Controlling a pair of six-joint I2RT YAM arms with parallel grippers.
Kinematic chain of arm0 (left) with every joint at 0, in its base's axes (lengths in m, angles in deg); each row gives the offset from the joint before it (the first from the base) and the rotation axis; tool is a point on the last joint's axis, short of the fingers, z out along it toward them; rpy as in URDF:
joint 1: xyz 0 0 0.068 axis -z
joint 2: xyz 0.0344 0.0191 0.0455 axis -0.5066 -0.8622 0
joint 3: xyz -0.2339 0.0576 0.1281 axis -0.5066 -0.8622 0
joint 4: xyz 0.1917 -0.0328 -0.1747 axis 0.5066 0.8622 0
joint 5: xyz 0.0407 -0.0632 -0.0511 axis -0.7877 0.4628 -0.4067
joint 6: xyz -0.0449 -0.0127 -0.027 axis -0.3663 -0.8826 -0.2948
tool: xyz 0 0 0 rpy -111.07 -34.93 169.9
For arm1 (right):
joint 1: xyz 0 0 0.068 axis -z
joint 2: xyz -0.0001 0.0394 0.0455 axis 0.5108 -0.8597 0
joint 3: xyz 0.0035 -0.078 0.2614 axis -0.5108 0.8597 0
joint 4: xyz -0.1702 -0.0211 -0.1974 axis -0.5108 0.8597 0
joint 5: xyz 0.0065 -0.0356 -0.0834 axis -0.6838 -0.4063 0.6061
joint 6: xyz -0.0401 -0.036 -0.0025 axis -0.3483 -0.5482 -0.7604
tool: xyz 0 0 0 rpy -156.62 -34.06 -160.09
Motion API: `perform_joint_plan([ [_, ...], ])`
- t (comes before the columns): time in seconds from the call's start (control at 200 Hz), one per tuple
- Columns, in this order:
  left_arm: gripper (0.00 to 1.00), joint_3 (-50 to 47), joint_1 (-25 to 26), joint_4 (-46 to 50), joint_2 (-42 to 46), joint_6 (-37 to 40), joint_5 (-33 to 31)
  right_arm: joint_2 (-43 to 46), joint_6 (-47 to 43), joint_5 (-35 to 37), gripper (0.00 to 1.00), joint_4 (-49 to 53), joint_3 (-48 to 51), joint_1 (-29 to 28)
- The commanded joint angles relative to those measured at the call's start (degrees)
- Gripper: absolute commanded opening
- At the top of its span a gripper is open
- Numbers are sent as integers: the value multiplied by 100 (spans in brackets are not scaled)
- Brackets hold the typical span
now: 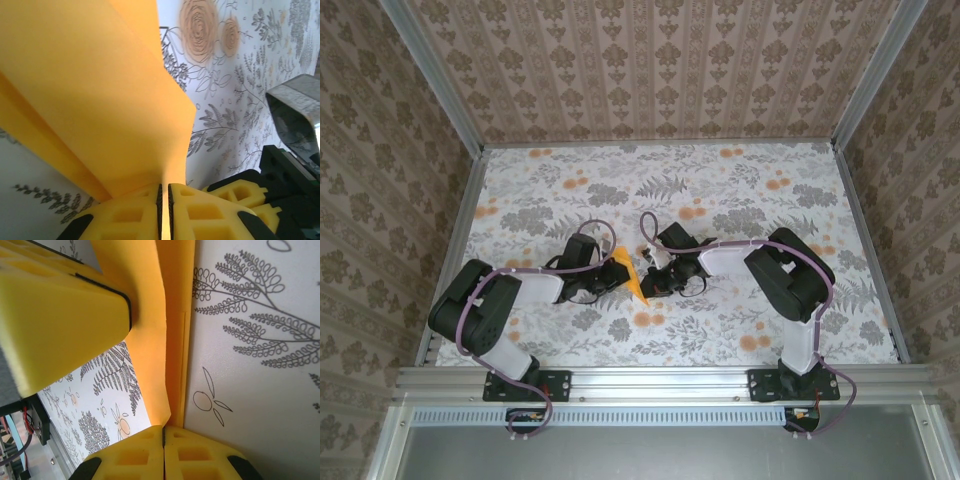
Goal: Fold a paper plane with a square sheet of paper (pick it up from the middle)
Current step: Fold the wing for the fifth time at the center of the table.
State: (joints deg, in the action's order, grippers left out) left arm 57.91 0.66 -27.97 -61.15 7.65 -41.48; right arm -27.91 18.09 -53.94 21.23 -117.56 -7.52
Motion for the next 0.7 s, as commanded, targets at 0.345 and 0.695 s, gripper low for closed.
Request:
perform_joint_plan([
  [0.345, 11, 218, 20, 46, -446, 38, -15, -200, -107, 216, 11, 496, 65, -16],
  [0.695, 10, 323, 26, 805, -389, 195, -235, 628, 15, 429, 19, 567, 34, -26],
])
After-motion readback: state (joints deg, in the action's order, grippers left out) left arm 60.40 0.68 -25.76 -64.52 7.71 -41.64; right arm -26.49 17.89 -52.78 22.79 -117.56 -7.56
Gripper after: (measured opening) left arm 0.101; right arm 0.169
